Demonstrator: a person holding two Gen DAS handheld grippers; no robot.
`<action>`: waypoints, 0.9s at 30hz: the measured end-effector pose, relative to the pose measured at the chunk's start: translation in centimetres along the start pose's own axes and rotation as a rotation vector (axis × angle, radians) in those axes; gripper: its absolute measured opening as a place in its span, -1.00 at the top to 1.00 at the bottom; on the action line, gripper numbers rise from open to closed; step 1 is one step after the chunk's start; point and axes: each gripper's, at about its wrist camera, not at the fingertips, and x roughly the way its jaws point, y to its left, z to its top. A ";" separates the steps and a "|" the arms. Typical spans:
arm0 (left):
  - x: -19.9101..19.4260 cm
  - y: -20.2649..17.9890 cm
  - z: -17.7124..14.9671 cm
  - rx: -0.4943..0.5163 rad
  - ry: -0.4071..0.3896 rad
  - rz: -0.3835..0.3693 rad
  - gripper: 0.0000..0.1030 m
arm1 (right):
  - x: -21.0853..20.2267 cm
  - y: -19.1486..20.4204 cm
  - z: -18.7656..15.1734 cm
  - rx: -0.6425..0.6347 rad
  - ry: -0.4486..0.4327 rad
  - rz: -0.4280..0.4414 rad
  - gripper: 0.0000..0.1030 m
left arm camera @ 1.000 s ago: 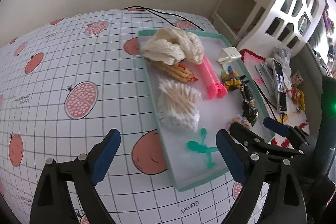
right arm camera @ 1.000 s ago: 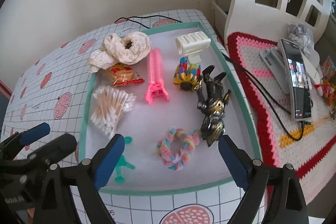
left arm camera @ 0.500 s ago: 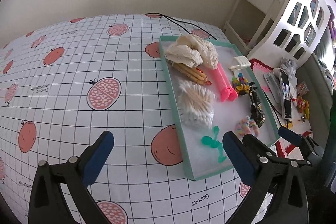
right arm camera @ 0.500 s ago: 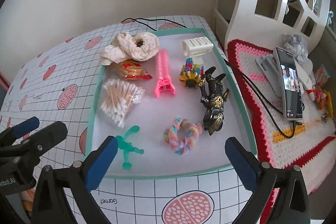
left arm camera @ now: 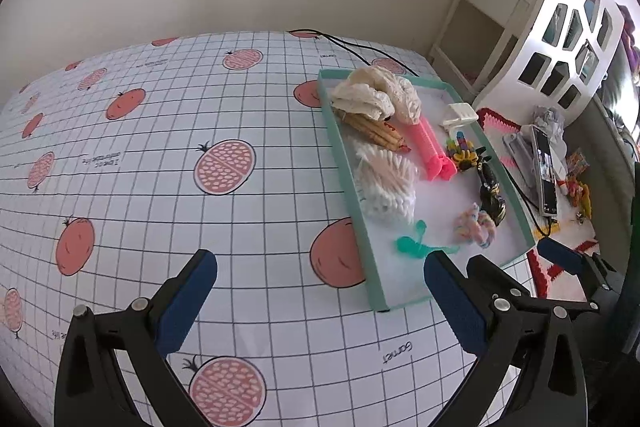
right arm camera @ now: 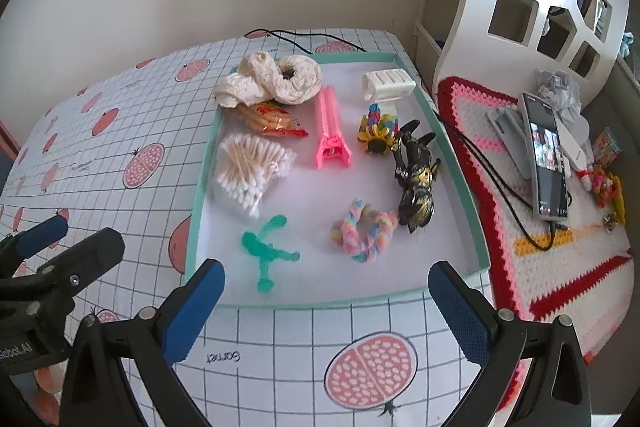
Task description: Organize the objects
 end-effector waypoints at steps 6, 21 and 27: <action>-0.9 0.5 -1.0 -0.006 -0.012 0.011 -1.00 | -0.9 0.5 -1.2 0.027 0.012 -0.007 -1.00; -3.1 2.1 -4.7 -0.050 -0.024 0.002 -1.00 | -2.9 2.6 -4.5 0.010 -0.017 0.023 -1.00; -3.7 2.4 -6.0 -0.026 -0.035 0.062 -1.00 | -3.1 3.0 -5.7 -0.004 -0.018 0.014 -1.00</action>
